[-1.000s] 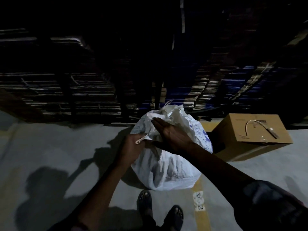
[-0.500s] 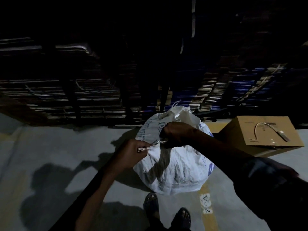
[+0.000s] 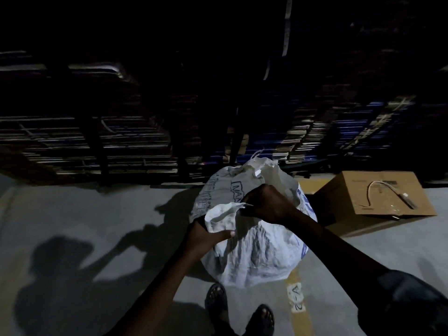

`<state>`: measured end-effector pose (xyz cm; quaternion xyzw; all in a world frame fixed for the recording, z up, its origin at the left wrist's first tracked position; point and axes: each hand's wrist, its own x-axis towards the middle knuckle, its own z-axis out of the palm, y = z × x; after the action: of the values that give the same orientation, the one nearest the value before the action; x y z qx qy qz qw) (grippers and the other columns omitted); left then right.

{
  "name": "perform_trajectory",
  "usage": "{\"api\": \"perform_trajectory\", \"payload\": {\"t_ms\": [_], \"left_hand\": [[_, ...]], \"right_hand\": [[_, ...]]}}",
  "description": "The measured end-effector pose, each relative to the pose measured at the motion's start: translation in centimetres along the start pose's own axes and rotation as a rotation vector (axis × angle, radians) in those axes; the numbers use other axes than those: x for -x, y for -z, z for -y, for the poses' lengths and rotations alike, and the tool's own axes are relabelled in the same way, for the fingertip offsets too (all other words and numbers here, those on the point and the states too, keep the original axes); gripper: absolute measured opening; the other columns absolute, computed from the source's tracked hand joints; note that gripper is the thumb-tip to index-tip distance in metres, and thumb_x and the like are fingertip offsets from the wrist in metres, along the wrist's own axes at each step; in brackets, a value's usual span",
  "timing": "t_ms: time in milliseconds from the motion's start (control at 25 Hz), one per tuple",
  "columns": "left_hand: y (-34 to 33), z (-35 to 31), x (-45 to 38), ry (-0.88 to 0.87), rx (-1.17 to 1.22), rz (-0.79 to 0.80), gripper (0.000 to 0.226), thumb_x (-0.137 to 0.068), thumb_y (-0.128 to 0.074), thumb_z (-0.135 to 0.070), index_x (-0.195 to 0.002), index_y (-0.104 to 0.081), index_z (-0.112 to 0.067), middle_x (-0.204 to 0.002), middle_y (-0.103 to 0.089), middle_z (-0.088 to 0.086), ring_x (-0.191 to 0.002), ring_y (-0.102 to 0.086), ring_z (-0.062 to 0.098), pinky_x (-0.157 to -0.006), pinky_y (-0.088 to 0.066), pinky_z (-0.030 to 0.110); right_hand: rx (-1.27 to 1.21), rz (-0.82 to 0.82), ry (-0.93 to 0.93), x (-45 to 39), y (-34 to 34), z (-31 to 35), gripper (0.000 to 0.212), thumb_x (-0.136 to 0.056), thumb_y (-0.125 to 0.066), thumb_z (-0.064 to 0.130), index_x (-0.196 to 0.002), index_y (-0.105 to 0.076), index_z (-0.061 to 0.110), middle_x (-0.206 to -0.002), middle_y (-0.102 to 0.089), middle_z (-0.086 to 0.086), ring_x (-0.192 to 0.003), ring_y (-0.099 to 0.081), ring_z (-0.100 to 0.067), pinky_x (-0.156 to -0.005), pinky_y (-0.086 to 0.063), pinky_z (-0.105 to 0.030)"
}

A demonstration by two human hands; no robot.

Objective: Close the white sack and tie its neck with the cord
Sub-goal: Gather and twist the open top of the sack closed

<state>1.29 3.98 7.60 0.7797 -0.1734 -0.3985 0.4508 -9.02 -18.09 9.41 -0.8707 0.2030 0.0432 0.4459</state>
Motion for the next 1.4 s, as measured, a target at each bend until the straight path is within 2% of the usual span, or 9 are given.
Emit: {"api": "perform_trajectory", "payload": {"t_ms": [120, 280, 440, 640, 800, 880, 1160, 1280, 1400], "left_hand": [[-1.4, -1.2, -1.3, -0.015, -0.011, -0.012, 0.042, -0.065, -0.097, -0.02, -0.1, -0.075, -0.03, -0.095, -0.076, -0.018, -0.096, -0.073, 0.003, -0.084, -0.053, 0.023], [-2.0, -1.3, -2.5, 0.015, 0.086, -0.132, 0.022, -0.08, -0.086, -0.009, -0.094, -0.074, -0.02, -0.087, -0.071, -0.015, -0.087, -0.069, 0.009, -0.069, -0.049, 0.008], [-0.7, -0.3, -2.5, 0.066, 0.229, -0.162, 0.044, -0.077, -0.089, -0.016, -0.117, -0.074, -0.007, -0.107, -0.078, 0.001, -0.102, -0.073, 0.014, -0.09, -0.056, 0.031], [0.5, 0.7, -2.2, 0.083, 0.293, -0.137, 0.041, -0.08, -0.086, -0.01, -0.119, -0.074, -0.005, -0.113, -0.078, 0.009, -0.109, -0.073, 0.023, -0.087, -0.056, 0.032], [0.9, 0.7, -2.4, 0.088, 0.293, -0.202, 0.02, -0.083, -0.083, -0.007, -0.101, -0.078, -0.014, -0.099, -0.08, 0.0, -0.099, -0.075, 0.018, -0.084, -0.055, 0.031], [1.2, 0.5, -3.4, 0.085, 0.288, -0.197, 0.016, -0.084, -0.081, -0.006, -0.09, -0.077, -0.02, -0.091, -0.08, -0.005, -0.091, -0.075, 0.015, -0.082, -0.055, 0.031], [-0.5, -0.9, -6.7, -0.045, 0.142, 0.297, 0.049, -0.073, -0.091, -0.013, -0.117, -0.076, -0.028, -0.117, -0.078, -0.011, -0.113, -0.071, 0.007, -0.102, -0.055, 0.032], [-1.4, -1.9, -7.4, -0.029, 0.107, 0.421, 0.057, -0.071, -0.091, -0.007, -0.119, -0.073, -0.03, -0.12, -0.077, -0.007, -0.11, -0.072, 0.006, -0.098, -0.057, 0.029], [-3.1, -1.4, -7.8, -0.076, 0.065, 0.501, 0.061, -0.068, -0.094, -0.005, -0.122, -0.071, -0.023, -0.115, -0.079, -0.002, -0.105, -0.074, 0.009, -0.087, -0.059, 0.023]], "right_hand": [[-0.077, 0.033, -0.003, 0.7, -0.6, 0.1, 0.012, -0.081, -0.085, 0.015, -0.093, -0.083, 0.012, -0.072, -0.073, 0.025, -0.071, -0.068, 0.006, -0.068, -0.055, -0.018], [-0.14, 0.026, -0.028, 1.5, -0.2, -1.3, 0.031, -0.078, -0.085, 0.045, -0.089, -0.081, 0.017, -0.085, -0.079, -0.001, -0.078, -0.075, -0.023, -0.072, -0.059, -0.04], [0.275, 0.138, 0.023, 1.4, 2.4, -2.8, 0.04, -0.084, -0.082, 0.037, -0.111, -0.078, 0.007, -0.107, -0.079, -0.007, -0.095, -0.074, -0.018, -0.083, -0.057, -0.034], [0.331, 0.161, -0.054, 0.5, 1.8, -3.2, 0.037, -0.086, -0.081, 0.035, -0.114, -0.079, 0.01, -0.107, -0.08, -0.007, -0.097, -0.075, -0.019, -0.087, -0.059, -0.038], [-0.025, 0.14, -0.264, -0.2, -0.7, -2.4, 0.037, -0.086, -0.081, 0.015, -0.115, -0.073, -0.006, -0.116, -0.073, -0.024, -0.101, -0.071, -0.032, -0.08, -0.055, -0.017], [-0.157, 0.169, -0.303, -0.3, -1.7, -2.3, 0.022, -0.083, -0.078, 0.008, -0.098, -0.076, -0.009, -0.105, -0.074, -0.031, -0.094, -0.071, -0.042, -0.083, -0.063, -0.038], [-0.362, 0.084, -0.311, -0.7, -1.7, -2.0, 0.049, -0.084, -0.052, -0.021, -0.087, -0.079, 0.02, -0.091, -0.075, -0.028, -0.07, -0.064, -0.019, -0.064, -0.048, -0.029], [-0.499, 0.055, -0.339, -0.6, -1.6, -2.6, 0.041, -0.078, -0.053, -0.019, -0.082, -0.077, 0.013, -0.076, -0.075, -0.013, -0.065, -0.064, -0.019, -0.053, -0.047, -0.022], [-0.488, -0.036, -0.398, -1.1, -2.4, -3.0, 0.027, -0.069, -0.056, -0.011, -0.074, -0.076, 0.006, -0.077, -0.069, -0.033, -0.066, -0.059, -0.027, -0.055, -0.046, -0.028]]}}
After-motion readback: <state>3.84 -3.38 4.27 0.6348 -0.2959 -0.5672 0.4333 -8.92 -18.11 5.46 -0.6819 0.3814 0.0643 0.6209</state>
